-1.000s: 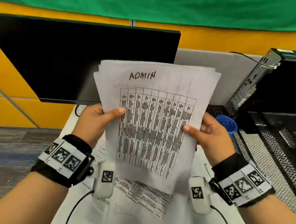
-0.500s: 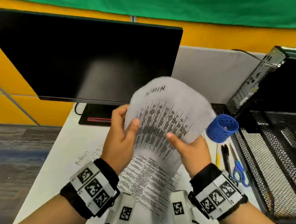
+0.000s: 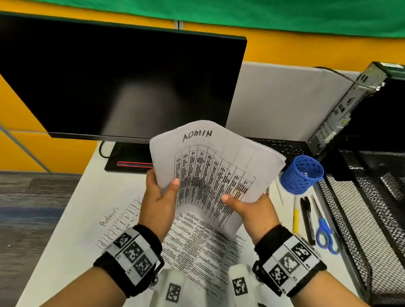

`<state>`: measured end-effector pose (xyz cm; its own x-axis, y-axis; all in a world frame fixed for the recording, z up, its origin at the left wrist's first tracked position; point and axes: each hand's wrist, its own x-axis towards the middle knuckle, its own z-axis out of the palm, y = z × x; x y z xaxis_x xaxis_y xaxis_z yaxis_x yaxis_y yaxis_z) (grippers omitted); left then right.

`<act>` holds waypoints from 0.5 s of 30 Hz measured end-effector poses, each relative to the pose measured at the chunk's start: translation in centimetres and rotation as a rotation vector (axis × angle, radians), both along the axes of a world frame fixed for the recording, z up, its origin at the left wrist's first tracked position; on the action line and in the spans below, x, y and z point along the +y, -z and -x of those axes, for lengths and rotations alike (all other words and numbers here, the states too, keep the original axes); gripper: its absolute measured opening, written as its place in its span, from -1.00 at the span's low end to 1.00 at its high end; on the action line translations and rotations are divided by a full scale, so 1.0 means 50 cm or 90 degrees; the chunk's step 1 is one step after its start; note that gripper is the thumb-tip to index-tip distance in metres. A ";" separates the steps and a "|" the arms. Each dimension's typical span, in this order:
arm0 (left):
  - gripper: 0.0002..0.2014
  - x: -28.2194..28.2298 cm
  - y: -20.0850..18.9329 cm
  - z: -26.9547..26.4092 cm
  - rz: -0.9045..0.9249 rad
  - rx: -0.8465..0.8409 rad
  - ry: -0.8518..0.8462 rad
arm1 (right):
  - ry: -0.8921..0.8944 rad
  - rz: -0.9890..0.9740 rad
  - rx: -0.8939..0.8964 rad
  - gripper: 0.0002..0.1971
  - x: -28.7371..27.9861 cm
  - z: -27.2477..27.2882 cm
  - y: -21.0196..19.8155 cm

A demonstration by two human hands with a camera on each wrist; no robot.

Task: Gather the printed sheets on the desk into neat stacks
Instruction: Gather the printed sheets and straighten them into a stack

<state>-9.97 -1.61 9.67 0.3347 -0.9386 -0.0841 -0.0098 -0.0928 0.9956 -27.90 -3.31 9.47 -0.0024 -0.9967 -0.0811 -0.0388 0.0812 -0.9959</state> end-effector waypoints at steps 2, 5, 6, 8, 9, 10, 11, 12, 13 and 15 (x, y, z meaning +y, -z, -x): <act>-0.65 -0.006 0.002 -0.006 -0.028 0.008 -0.014 | 0.003 -0.003 0.009 -0.70 -0.002 0.005 -0.004; -0.72 -0.015 -0.006 -0.022 -0.051 0.001 -0.016 | 0.002 0.005 -0.006 -0.70 -0.009 0.017 -0.019; -0.73 -0.017 -0.011 -0.027 -0.046 -0.001 -0.018 | 0.004 0.015 -0.019 -0.70 -0.012 0.024 -0.023; -0.73 -0.022 -0.029 -0.033 -0.027 0.008 -0.028 | -0.006 0.018 -0.040 -0.71 -0.016 0.040 -0.029; -0.72 -0.025 -0.037 -0.037 -0.015 0.015 -0.035 | -0.012 0.005 -0.042 -0.72 -0.017 0.047 -0.030; -0.71 -0.028 -0.046 -0.040 -0.001 0.024 -0.041 | -0.014 -0.015 -0.043 -0.73 -0.015 0.055 -0.026; -0.72 -0.030 -0.056 -0.042 0.010 0.032 -0.051 | -0.018 -0.041 -0.040 -0.75 -0.012 0.064 -0.021; -0.73 -0.032 -0.065 -0.044 0.022 0.048 -0.056 | -0.029 -0.063 -0.030 -0.77 -0.006 0.072 -0.013; -0.75 -0.033 -0.071 -0.046 0.028 0.064 -0.055 | -0.047 -0.080 -0.006 -0.78 0.002 0.078 -0.006; -0.75 -0.034 -0.084 -0.048 0.037 0.082 -0.054 | -0.079 -0.093 0.045 -0.79 0.020 0.088 0.009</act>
<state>-7.56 -3.30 13.88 0.4034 -0.9117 -0.0776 0.1244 -0.0293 0.9918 -32.28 -2.28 9.01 0.1086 -0.9675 -0.2284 -0.1274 0.2143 -0.9684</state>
